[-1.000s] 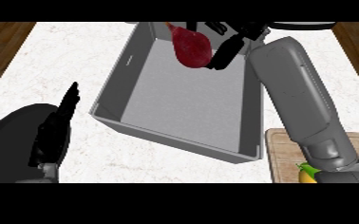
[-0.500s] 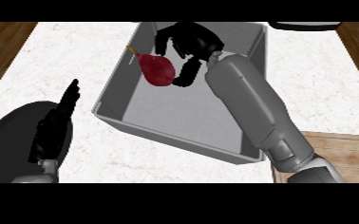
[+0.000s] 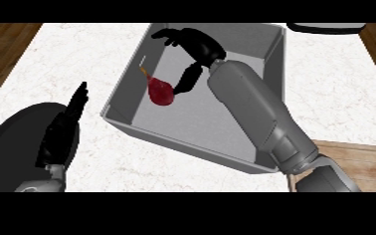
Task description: Pick the pear from the cutting board and place it in the cardboard box
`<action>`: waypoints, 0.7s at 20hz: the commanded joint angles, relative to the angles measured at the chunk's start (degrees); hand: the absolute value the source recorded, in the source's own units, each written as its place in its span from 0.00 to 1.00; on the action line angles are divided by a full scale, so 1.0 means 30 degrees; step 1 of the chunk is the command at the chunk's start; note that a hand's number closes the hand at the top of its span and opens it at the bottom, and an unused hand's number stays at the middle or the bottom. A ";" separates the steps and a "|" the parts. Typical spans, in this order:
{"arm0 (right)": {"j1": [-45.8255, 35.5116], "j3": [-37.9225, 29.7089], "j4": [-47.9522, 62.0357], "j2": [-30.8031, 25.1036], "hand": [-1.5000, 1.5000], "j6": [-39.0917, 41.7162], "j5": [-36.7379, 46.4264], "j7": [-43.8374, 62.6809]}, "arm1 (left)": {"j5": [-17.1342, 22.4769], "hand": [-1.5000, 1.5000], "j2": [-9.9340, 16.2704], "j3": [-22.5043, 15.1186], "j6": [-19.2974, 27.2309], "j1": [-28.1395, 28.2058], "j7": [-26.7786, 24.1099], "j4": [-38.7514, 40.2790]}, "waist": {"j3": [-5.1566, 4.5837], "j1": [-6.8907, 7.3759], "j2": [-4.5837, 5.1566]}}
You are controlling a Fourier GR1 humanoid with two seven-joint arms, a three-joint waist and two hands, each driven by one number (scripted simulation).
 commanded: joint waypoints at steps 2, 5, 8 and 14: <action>-0.0482 -0.2428 0.0356 0.0040 0.00 -0.1673 -0.3236 -0.0369 | -0.0318 0.50 -0.0283 -0.0416 0.0157 0.0038 0.0139 -0.0515 | 0.0019 0.0115 0.0018; -0.0044 -0.3448 0.0767 0.0041 0.00 -0.2109 -0.4829 -0.1523 | -0.0051 0.50 -0.0069 0.0009 -0.0053 0.0215 -0.0298 0.0172 | 0.0011 -0.0010 0.0040; -0.0743 -0.5703 0.1336 -0.0628 0.00 -0.0709 -0.5932 -0.2030 | -0.0381 0.50 -0.0044 -0.0033 0.0205 0.0257 0.0013 -0.0195 | 0.0020 -0.0314 -0.0001; -0.1557 -0.8540 0.3286 -0.2936 0.00 -0.0503 -0.7704 -0.2622 | 0.0040 0.50 0.0097 0.0343 -0.0061 -0.0546 0.0738 -0.0365 | 0.0019 -0.0187 0.0127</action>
